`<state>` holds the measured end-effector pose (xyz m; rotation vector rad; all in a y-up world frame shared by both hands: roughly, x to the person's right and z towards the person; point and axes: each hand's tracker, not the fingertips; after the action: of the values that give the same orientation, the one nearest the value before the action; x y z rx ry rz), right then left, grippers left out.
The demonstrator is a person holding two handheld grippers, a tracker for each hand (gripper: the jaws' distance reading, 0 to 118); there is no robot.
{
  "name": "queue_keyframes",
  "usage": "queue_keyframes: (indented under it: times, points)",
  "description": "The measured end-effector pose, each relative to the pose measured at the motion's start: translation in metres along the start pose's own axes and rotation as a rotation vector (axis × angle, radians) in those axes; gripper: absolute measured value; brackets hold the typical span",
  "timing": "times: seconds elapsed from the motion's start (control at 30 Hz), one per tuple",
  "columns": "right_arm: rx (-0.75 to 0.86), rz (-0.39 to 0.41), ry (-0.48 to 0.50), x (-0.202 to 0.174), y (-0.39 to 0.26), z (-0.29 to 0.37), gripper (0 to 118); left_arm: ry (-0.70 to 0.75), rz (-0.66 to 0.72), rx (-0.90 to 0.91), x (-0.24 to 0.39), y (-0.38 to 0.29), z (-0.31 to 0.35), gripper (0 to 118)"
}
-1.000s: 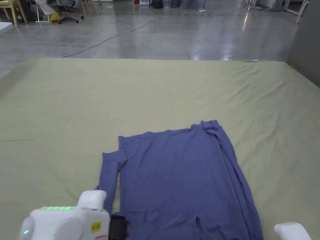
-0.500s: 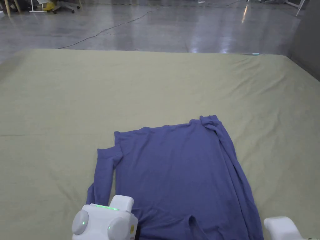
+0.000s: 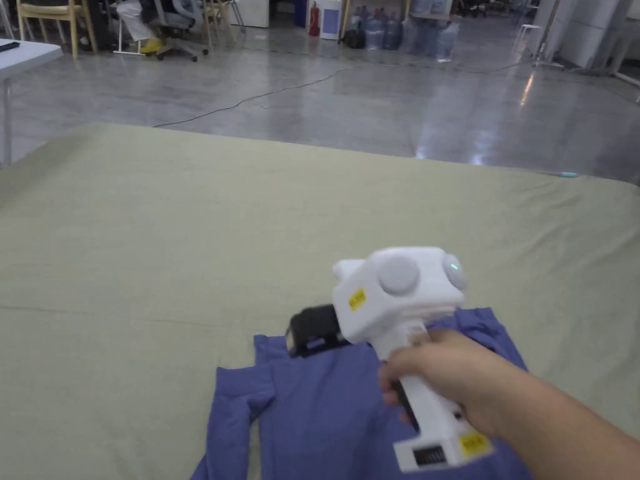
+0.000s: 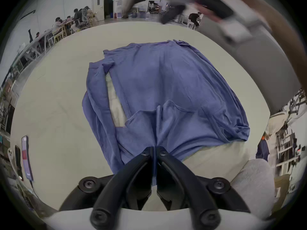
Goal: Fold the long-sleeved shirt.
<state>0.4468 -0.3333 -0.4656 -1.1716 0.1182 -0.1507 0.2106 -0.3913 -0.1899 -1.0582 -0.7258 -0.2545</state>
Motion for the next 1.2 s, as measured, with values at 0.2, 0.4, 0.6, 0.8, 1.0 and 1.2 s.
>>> queue_keyframes:
  times: [0.2,0.4,0.6,0.8,1.0,1.2]
  points:
    - [-0.164,-0.098,-0.078,-0.015,0.068,-0.107,106,0.008,-0.007,-0.032,-0.001,0.000,-0.012,0]
    - [-0.204,-0.125,-0.163,-0.022,0.068,-0.139,60,0.003,-0.010,-0.053,-0.004,0.001,-0.018,0]
    - [-0.143,-0.036,-0.146,-0.023,0.051,-0.099,0,0.001,0.041,-0.035,-0.006,0.000,-0.011,0]
    - [0.077,0.033,-0.180,0.000,0.028,0.045,0,-0.028,0.084,0.112,-0.023,0.012,0.054,0]
    - [0.343,0.152,-0.270,0.020,-0.039,0.245,0,0.042,-0.006,0.231,-0.041,0.050,0.146,0]
    - [0.522,0.074,-0.305,0.035,-0.128,0.407,0,0.033,-0.109,0.392,-0.039,0.120,0.233,0]
